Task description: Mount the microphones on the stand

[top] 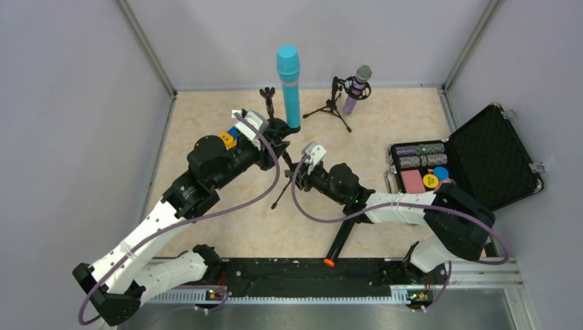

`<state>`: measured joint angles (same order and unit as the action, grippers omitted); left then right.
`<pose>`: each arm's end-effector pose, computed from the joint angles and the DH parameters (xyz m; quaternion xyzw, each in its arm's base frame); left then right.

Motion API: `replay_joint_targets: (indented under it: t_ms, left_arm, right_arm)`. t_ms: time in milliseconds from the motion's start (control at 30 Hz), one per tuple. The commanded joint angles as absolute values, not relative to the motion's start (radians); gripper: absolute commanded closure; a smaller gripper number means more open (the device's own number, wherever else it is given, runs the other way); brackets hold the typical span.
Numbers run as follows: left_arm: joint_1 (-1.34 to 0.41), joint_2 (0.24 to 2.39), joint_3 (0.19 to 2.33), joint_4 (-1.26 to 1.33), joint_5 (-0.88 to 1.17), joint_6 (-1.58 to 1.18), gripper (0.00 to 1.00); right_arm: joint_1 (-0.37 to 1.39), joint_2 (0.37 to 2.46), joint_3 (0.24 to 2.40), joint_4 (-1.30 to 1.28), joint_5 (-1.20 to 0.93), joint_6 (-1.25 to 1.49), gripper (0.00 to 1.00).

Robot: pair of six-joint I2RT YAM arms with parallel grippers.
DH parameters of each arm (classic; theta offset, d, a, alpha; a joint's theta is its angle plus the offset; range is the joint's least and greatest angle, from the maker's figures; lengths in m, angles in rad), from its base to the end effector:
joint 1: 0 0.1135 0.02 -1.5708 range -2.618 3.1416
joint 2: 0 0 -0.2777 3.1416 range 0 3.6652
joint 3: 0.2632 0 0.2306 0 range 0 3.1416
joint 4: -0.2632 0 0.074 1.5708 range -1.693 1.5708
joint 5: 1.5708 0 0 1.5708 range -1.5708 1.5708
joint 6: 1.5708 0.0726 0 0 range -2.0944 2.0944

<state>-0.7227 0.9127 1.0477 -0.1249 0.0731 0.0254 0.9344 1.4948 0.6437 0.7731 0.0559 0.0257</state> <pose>0.1533 -0.1423 0.4241 0.2811 0.6450 -0.2668 0.6587 0.2034 0.2685 0.2511 -0.3050 0.6677 0.2953 0.6115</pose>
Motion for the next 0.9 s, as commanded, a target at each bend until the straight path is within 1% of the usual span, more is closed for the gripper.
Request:
replay_joint_targets:
  t_ms: [0, 233, 533, 867]
  left_arm:
    - [-0.724, 0.835, 1.211, 0.231, 0.01, 0.033, 1.0]
    - [-0.724, 0.819, 1.214, 0.229, -0.046, 0.067, 1.0]
    - [-0.723, 0.825, 1.201, 0.214, -0.009, 0.078, 1.0]
    - [-0.706, 0.85, 1.1, 0.264, -0.013, 0.006, 1.0]
  right_arm:
    - [0.907, 1.569, 0.606, 0.539, 0.235, 0.089, 1.0]
    - [0.907, 1.587, 0.599, 0.527, 0.264, 0.096, 1.0]
    - [0.907, 1.612, 0.606, 0.528, 0.237, 0.1, 1.0]
    - [0.907, 1.586, 0.621, 0.532, 0.212, 0.105, 1.0]
